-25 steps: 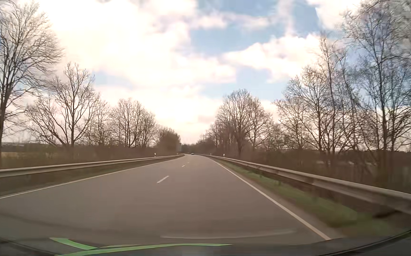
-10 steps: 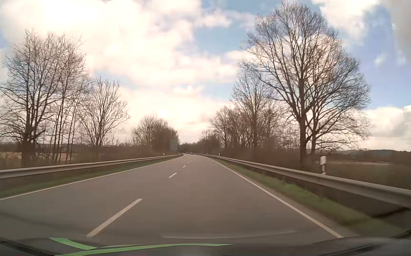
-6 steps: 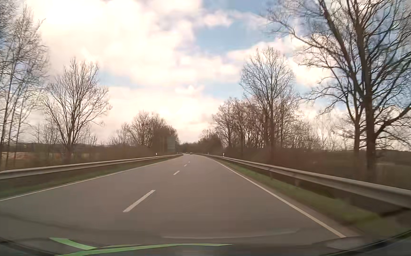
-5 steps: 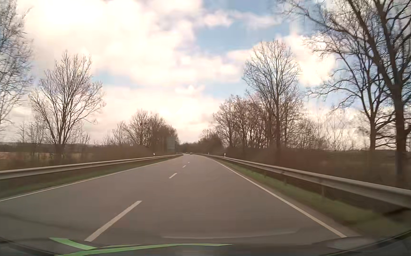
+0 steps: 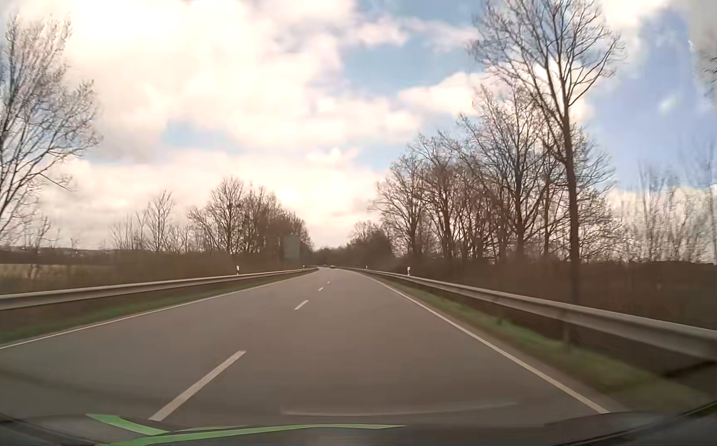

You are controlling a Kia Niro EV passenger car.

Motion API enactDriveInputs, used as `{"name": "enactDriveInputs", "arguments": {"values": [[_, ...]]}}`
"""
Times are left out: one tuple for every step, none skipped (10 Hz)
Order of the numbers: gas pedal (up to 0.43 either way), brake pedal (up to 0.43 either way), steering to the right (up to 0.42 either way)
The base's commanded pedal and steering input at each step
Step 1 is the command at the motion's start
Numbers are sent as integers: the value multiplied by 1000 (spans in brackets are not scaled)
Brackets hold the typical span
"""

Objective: Follow the waypoints while adhering to traffic rules and regulations

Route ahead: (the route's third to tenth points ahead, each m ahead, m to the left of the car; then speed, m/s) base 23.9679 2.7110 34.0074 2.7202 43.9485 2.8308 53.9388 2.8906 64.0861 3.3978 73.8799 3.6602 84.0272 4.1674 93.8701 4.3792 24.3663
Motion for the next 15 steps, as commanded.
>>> {"name": "enactDriveInputs", "arguments": {"values": [[248,0,-1],[248,0,-1],[248,0,-1],[248,0,-1],[248,0,-1],[248,0,-1],[248,0,-1],[248,0,-1],[248,0,-1],[248,0,-1],[248,0,-1],[248,0,-1],[248,0,-1],[248,0,-1],[248,0,-1]]}}
